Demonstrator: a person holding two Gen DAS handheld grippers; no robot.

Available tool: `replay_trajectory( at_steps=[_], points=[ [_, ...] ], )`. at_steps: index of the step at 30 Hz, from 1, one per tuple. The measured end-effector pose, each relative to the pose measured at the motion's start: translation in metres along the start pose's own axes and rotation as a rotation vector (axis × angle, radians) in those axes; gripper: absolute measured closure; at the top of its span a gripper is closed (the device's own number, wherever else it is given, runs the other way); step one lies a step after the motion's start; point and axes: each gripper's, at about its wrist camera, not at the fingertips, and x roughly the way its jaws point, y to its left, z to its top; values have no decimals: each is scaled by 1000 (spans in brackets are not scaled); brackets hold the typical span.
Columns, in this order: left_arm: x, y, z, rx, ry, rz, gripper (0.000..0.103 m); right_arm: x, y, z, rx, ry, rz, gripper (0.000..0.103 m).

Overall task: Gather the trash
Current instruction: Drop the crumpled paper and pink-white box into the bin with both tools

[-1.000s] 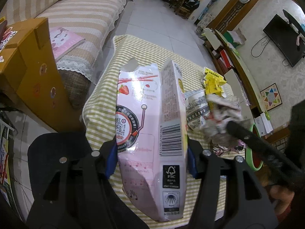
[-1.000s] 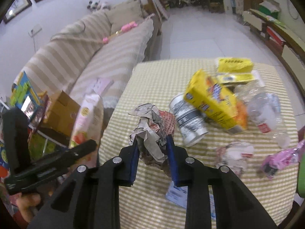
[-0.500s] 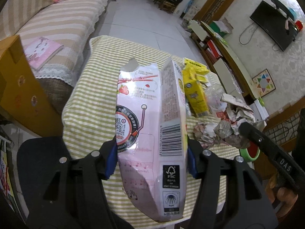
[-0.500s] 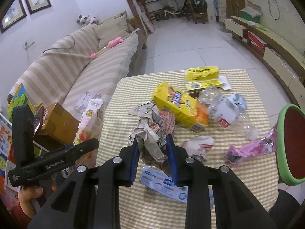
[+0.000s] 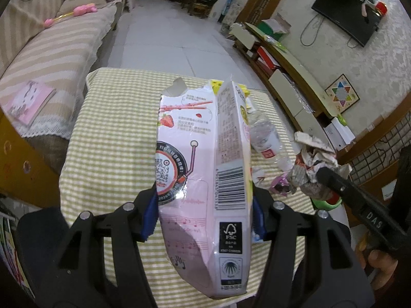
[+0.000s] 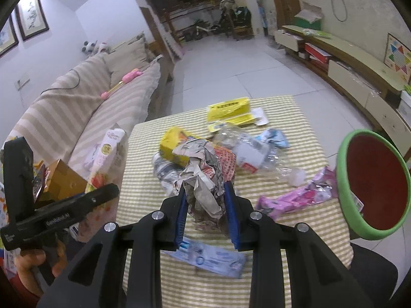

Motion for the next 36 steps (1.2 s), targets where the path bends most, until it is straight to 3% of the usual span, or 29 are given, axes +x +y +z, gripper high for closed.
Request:
replay_trajectory(
  at_steps=[19,31,36],
  points=[
    [30,-93,8,165,32,-104,48,-42,-95,-14,177,-73,-127,76],
    [62,-167,9,272,61,-205,47,-81,-165,-29,277,-126,-251,76],
    [80,-200,9,307,80,-281,47,-100,-200,-27,318,-169,-325,76]
  ],
)
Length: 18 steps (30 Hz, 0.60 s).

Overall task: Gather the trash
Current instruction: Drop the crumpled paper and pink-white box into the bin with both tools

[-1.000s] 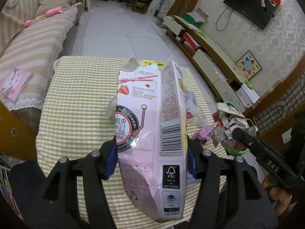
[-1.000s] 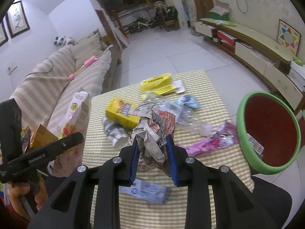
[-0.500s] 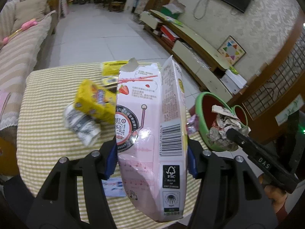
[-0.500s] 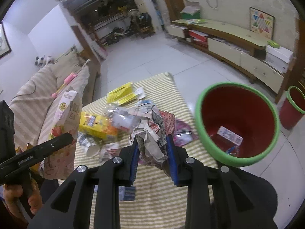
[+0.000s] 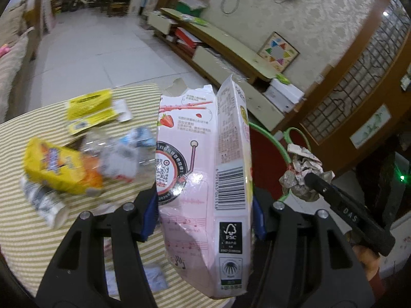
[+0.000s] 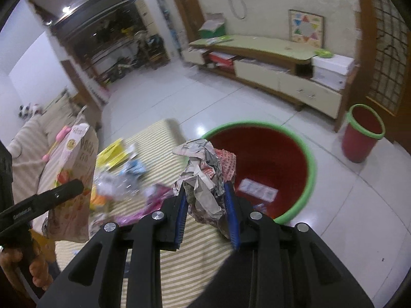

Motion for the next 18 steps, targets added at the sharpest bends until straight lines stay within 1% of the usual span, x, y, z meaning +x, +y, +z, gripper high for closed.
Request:
replay_trajectory(
  at_steps=[4,10,14,18],
  points=[
    [29,-25,10,36,30,-51,47,7,-29,10,33,-10,-37,76],
    [72,-58,24,76,84,-128,47,25,-59,21,120,-2,-19,76],
    [96,-78,32,113,108,-128,47,34,-71,26,137,3,-30,76],
    [104,-83,35,118,120,-127,47,37,-77,27,142,7,-50,76]
  ],
)
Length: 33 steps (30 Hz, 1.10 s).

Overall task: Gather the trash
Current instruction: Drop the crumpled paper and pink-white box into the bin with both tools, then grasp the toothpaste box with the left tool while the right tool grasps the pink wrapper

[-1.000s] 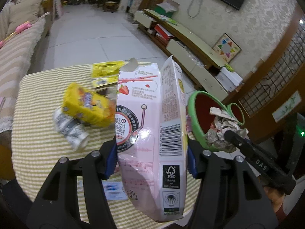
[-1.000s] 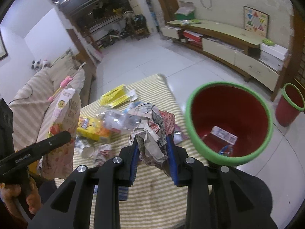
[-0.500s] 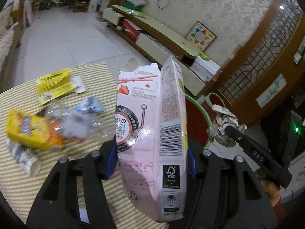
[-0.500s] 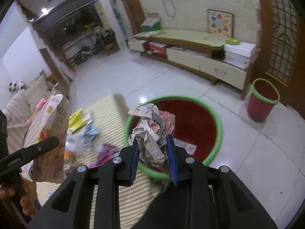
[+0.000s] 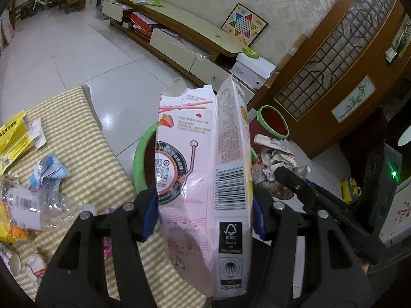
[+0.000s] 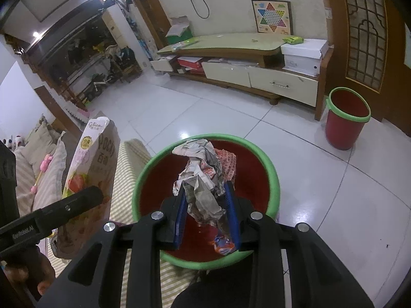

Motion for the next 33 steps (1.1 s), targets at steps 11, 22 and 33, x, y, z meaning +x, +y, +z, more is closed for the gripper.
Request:
replay_trajectory(
  at_steps=[11,22,33],
  points=[
    [10,7,2,-53,5,-7,20,5,-12,5,41,-12,-43,50],
    [-75,49,-38,-102,-82,38,20,-20,26,-8,-31,-7,-5,41],
    [-138,136,-154,227,130,236,18,-14,110,-58,-214,132,105,40]
  ],
)
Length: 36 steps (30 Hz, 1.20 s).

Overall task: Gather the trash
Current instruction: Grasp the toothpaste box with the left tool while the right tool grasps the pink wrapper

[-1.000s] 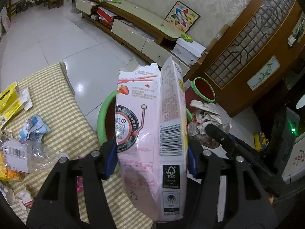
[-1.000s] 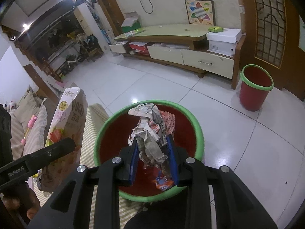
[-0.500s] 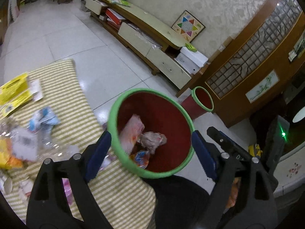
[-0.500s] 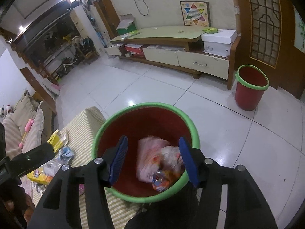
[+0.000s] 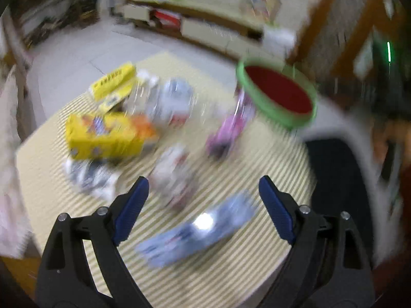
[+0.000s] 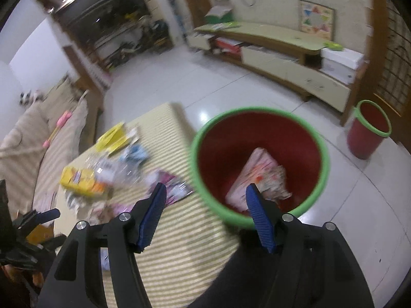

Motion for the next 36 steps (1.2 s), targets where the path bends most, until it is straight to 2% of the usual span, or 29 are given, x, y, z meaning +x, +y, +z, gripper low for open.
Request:
replay_trajectory(
  at_steps=[2,5,7,10,14,15,17,19,20,22,25,26,31,34,36],
  points=[
    [14,1,-13,107,102,5,18,7,12,-4,-10,21,15,40],
    [31,5,-24,172,168,3,18,15,30,-9,-22,49,39,40],
    [39,7,-23,181,183,-18,18,20,41,-9,-45,72,50,38],
    [51,1,-20,213,218,-92,18,26,55,-12,-84,101,43,34],
    [67,-22,-28,312,256,-93,18,36,67,-16,-104,120,31,31],
    [72,-27,-30,320,264,-79,20,42,68,-16,-96,133,24,30],
    [75,-30,-34,311,265,-68,43,51,70,-17,-73,158,35,30],
    [74,-29,-40,267,251,-73,47,62,68,-15,-24,190,74,30],
    [72,-27,-42,247,241,-76,53,67,68,-15,0,204,90,30],
    [62,-20,-47,162,216,-95,61,81,69,-12,57,236,127,30],
    [41,-1,-53,-15,156,-105,63,101,75,-11,110,274,141,30],
    [30,7,-56,-93,123,-118,63,106,77,-10,120,283,139,30],
    [-9,26,-60,-307,-2,-113,63,135,84,-9,186,309,89,30],
    [-24,36,-65,-439,-49,-109,63,150,91,-12,143,334,35,31],
    [-29,46,-68,-516,-66,-115,63,157,95,-16,97,347,1,42]
  ],
)
